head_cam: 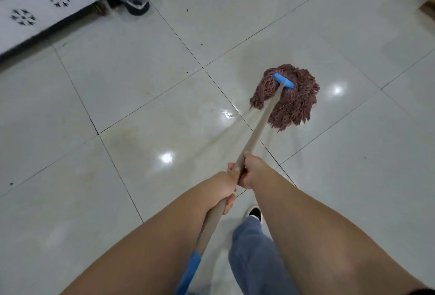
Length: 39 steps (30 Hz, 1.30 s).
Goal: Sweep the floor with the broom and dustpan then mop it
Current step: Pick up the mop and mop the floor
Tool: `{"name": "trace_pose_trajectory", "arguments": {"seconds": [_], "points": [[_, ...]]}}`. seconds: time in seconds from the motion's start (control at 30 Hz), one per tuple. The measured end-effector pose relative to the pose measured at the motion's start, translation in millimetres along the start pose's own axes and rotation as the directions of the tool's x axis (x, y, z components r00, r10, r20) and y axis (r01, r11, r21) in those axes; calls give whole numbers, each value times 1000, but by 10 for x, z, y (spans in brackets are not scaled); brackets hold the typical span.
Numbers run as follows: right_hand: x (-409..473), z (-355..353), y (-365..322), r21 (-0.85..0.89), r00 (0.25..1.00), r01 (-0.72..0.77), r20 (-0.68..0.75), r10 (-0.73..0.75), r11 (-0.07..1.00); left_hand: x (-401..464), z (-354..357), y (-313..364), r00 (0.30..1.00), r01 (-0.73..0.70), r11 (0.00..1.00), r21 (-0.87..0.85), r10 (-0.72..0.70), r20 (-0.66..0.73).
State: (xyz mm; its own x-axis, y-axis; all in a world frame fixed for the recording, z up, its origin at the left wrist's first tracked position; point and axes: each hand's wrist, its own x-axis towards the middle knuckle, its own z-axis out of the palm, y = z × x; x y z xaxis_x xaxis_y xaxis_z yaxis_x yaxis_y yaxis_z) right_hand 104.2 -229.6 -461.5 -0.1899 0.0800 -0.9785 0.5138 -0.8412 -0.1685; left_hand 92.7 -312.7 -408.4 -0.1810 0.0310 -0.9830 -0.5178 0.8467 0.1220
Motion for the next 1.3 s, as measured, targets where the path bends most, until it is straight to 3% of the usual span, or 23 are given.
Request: {"name": "trace_pose_trajectory", "arguments": {"seconds": [0.2,0.33,0.43,0.53,0.7,0.93,1.07,1.3], "points": [[72,-435,-632,-82,1000,11,-24,-13,997,180,502,551,999,-36,999,28,37,-16],[-10,-587,-606,-161,999,24,33,-19,987,117,639,500,999,35,992,-122,-36,-7],[-123,-640,-363,-315,998,47,46,-35,948,-58,726,221,996,83,968,-238,-84,8],[-251,-824,56,-454,999,-3,44,26,891,-282,985,-297,999,34,943,-330,-43,-20],[-478,-1376,926,-592,991,-79,40,127,802,-744,1739,-1261,993,-33,883,-468,-23,-114],[-879,-2266,1997,-805,985,-64,42,164,590,-1246,2837,-2277,993,24,765,-643,-95,-76],[-1119,-2776,2227,-862,986,-49,40,164,505,-1451,3420,-2479,987,82,700,-709,-155,-39],[-1351,-3840,1994,-879,982,11,99,161,476,-1493,4646,-2217,985,48,516,-855,-165,-44]]}}
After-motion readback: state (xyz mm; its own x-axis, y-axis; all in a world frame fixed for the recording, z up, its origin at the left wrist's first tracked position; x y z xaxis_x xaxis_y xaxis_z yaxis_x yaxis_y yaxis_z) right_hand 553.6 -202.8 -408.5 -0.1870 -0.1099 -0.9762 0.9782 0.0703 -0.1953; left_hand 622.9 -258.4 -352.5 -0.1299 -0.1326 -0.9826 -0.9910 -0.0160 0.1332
